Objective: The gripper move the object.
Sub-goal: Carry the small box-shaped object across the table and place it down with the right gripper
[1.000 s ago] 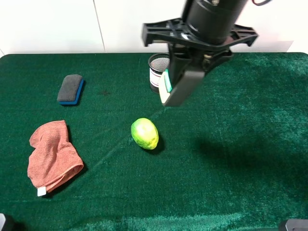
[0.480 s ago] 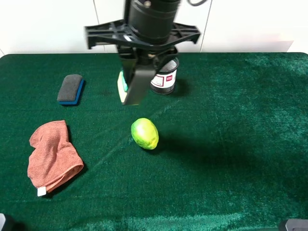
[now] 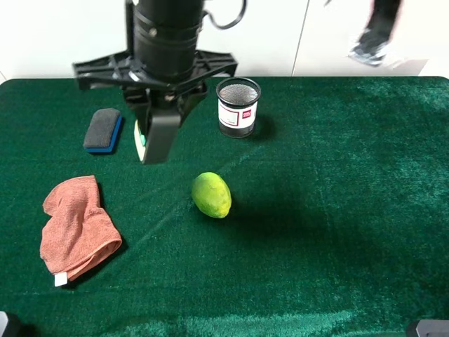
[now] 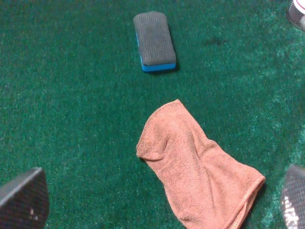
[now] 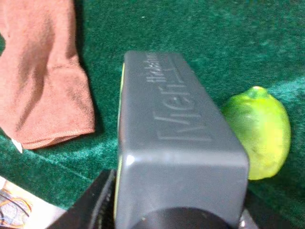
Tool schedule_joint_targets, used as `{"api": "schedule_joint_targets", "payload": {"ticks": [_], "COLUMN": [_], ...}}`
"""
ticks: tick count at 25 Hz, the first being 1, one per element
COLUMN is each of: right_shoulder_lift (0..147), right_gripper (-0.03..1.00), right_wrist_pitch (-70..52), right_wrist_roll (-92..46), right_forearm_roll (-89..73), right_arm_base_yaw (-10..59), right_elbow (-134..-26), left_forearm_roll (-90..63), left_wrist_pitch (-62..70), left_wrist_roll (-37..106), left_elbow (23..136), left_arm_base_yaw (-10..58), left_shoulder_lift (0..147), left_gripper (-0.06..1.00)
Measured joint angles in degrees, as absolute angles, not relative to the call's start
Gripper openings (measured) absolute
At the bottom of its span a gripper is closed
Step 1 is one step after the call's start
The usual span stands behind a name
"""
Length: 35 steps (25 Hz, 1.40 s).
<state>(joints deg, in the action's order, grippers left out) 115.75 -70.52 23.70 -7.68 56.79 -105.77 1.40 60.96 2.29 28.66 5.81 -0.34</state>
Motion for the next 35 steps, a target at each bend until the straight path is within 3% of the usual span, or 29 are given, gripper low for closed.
{"api": "schedule_joint_targets", "payload": {"ticks": [35], "right_shoulder_lift": [128.8], "right_gripper": [0.32], "right_wrist_pitch": [-67.5], "right_wrist_roll": [28.0], "right_forearm_roll": [-3.5], "right_arm_base_yaw": [60.3], "right_elbow": [-109.1], "left_forearm_roll": [1.4], "left_wrist_pitch": [61.0], "left_wrist_roll": [2.3], "left_elbow": [28.7], "left_arm_base_yaw": [5.8], "left_shoulder_lift": [-0.3], "left_gripper": [0.99]}}
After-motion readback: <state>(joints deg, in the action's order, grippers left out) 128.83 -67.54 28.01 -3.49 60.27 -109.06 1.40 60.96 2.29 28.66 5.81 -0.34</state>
